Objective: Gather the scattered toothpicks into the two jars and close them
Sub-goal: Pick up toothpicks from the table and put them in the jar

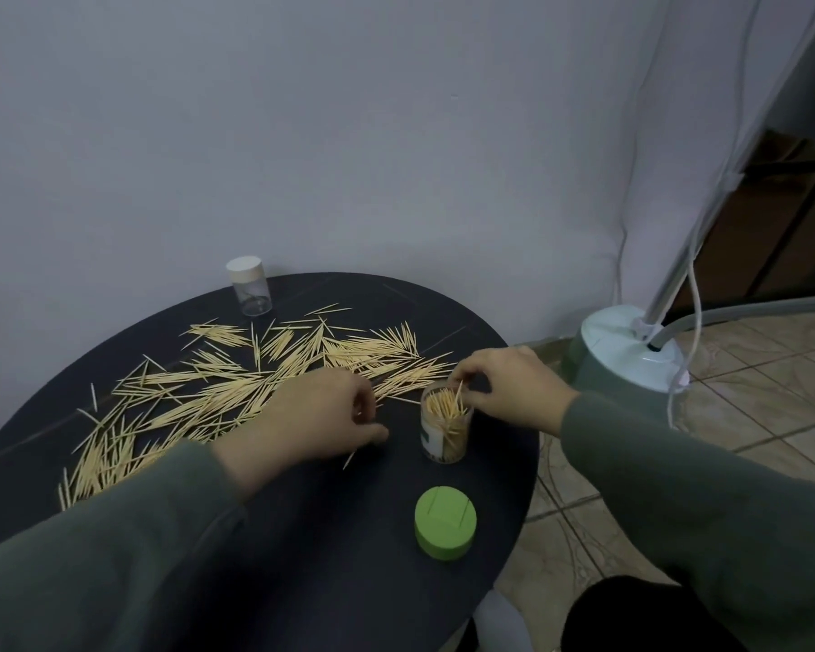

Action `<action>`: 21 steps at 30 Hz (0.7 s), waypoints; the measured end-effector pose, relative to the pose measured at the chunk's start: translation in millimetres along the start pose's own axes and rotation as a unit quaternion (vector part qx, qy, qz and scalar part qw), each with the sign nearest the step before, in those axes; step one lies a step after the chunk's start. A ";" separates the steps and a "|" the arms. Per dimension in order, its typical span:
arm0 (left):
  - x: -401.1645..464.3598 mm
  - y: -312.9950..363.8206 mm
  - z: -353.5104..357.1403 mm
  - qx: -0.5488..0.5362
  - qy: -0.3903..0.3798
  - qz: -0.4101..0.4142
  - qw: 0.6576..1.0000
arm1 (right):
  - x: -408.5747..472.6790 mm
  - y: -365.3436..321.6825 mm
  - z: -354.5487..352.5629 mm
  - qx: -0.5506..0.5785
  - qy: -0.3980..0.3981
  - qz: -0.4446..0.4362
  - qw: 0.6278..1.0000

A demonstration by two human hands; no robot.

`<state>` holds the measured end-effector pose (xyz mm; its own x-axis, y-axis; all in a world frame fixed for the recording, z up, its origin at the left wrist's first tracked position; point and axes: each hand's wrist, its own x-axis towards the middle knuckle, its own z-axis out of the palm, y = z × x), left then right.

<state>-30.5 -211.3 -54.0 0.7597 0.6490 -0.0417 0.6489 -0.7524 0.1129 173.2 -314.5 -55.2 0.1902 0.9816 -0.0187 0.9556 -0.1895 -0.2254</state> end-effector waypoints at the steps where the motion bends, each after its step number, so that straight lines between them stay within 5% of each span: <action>1: -2.1 -1.3 -3.0 0.011 -0.038 -0.018 0.999 | 3.5 -0.3 3.7 0.003 0.006 0.000 1.000; 7: -7.3 -7.3 -3.2 0.005 -0.095 -0.048 0.994 | 26.2 -6.8 20.1 0.053 -0.006 0.005 0.999; 16: 1.7 -8.8 20.8 0.032 0.052 -0.036 0.997 | 49.2 -9.4 28.1 -0.031 0.075 -0.031 0.996; 21: 7.5 -8.6 20.4 0.044 0.066 -0.012 0.997 | 56.8 -9.1 31.1 -0.039 0.086 -0.043 0.995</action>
<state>-29.5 -202.2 -75.6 0.7360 0.6712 0.0883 0.6719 -0.7402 0.0253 168.3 -256.3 -84.5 0.1359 0.9767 0.1660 0.9834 -0.1127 -0.1420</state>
